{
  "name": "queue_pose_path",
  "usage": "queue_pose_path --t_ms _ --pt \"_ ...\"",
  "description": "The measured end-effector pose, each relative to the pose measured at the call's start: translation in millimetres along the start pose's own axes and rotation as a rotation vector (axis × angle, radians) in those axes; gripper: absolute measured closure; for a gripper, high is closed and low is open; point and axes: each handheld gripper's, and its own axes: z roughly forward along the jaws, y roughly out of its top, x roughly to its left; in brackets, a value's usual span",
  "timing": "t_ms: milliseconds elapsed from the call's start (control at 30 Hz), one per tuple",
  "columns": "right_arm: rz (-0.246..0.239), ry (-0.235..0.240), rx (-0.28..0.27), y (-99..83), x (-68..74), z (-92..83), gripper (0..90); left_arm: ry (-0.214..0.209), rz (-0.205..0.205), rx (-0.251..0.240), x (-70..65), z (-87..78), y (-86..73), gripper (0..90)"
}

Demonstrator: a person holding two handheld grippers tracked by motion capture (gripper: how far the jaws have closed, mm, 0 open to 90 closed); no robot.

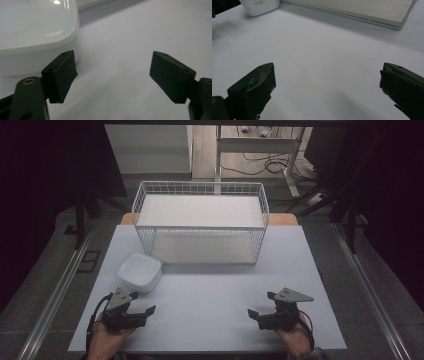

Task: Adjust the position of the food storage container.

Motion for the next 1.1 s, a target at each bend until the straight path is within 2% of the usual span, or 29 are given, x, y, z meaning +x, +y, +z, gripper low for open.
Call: queue_pose_path --t_ms 67,167,267,333,400,433,467,500,567,600,633,667,700,833,867,900,933,967,1033,1067,1100 --pt "-0.001 0.002 0.003 0.2 0.3 1.3 0.1 0.003 -0.002 -0.002 0.7 0.0 1.6 26.2" --pt "0.010 0.012 0.013 0.0 -0.4 3.4 0.0 -0.018 -0.034 -0.031 9.2 -1.1 9.6 32.6" --pt "0.031 0.000 0.012 0.4 -1.5 4.8 0.0 -0.001 -0.036 -0.032 19.2 -0.5 15.7 39.5" --pt "0.040 -0.002 0.013 0.8 -2.2 5.3 0.0 0.007 -0.054 -0.034 27.8 0.0 18.8 43.9" --pt "0.042 -0.003 0.014 1.0 -2.3 5.7 0.0 0.018 -0.061 -0.036 31.9 0.0 19.9 48.8" --pt "0.035 -0.003 0.018 1.3 -1.9 6.2 0.0 0.038 -0.067 -0.038 40.7 -1.1 22.6 51.3" --pt "0.035 -0.003 0.018 1.3 -1.9 6.2 0.0 0.038 -0.067 -0.038 40.7 -1.1 22.6 53.0" --pt "0.027 -0.003 0.020 1.5 -1.1 6.2 0.0 0.058 -0.076 -0.047 49.8 -3.2 25.6 57.1" --pt "0.020 -0.002 0.025 1.6 -0.3 6.5 0.0 0.077 -0.087 -0.054 59.0 -5.0 28.8 61.7" --pt "0.020 -0.002 0.025 1.6 -0.3 6.5 0.0 0.077 -0.087 -0.054 59.0 -5.0 28.8 64.9" --pt "0.007 -0.002 0.037 1.6 0.7 7.9 0.1 0.090 -0.096 -0.059 67.7 -4.9 31.5 68.5" --pt "0.007 -0.002 0.037 1.6 0.7 7.9 0.1 0.090 -0.096 -0.059 67.7 -4.9 31.5 71.6" --pt "0.000 -0.002 0.043 1.5 2.0 9.0 0.4 0.098 -0.109 -0.055 77.1 -2.8 33.9 76.1" --pt "-0.013 0.004 0.041 2.0 3.3 9.8 1.1 0.133 -0.116 -0.042 96.0 3.8 40.1 88.5" --pt "-0.014 0.003 0.042 2.1 3.4 10.0 1.3 0.133 -0.116 -0.042 96.0 3.8 40.1 89.8" --pt "-0.016 0.003 0.044 1.9 3.4 10.1 1.5 0.149 -0.128 -0.036 106.1 7.0 43.6 89.9" --pt "-0.016 0.003 0.044 1.9 3.4 10.1 1.5 0.149 -0.128 -0.036 106.1 7.0 43.6 90.0" --pt "-0.021 0.002 0.049 1.6 3.2 10.4 1.8 0.174 -0.135 -0.032 116.1 10.6 46.8 90.0" --pt "-0.022 0.001 0.051 1.6 3.1 10.5 1.9 0.191 -0.145 -0.031 126.1 14.8 49.0 90.0" --pt "-0.022 0.001 0.051 1.6 3.1 10.5 1.9 0.191 -0.145 -0.031 126.1 14.8 49.0 90.0" --pt "-0.016 0.003 0.049 1.4 3.2 10.8 2.0 0.215 -0.155 -0.020 136.6 21.5 49.8 90.0"
